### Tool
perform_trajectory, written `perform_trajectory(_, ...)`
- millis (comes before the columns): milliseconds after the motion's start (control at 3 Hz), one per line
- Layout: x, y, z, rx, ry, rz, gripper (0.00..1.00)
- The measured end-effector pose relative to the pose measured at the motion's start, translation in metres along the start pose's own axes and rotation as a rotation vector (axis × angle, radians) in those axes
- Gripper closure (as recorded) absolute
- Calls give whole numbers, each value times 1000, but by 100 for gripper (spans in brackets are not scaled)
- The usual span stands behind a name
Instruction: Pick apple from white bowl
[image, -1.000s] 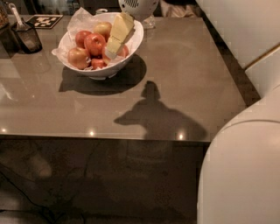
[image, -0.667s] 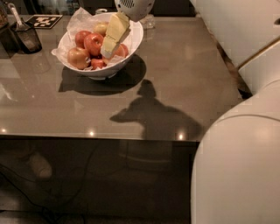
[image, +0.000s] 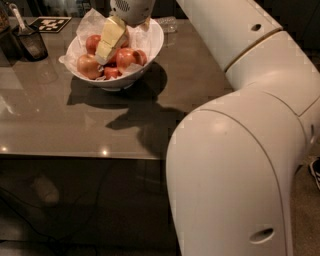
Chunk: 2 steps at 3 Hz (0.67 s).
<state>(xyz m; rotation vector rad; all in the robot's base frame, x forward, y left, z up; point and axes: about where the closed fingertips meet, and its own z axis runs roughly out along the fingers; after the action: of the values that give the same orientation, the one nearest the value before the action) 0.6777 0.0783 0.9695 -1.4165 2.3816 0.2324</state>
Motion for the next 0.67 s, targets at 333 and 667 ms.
perform_trajectory(333, -6, -2, 2, 10, -19, -2, 0)
perform_trajectory(667, -9, -10, 9, 11, -25, 15, 0)
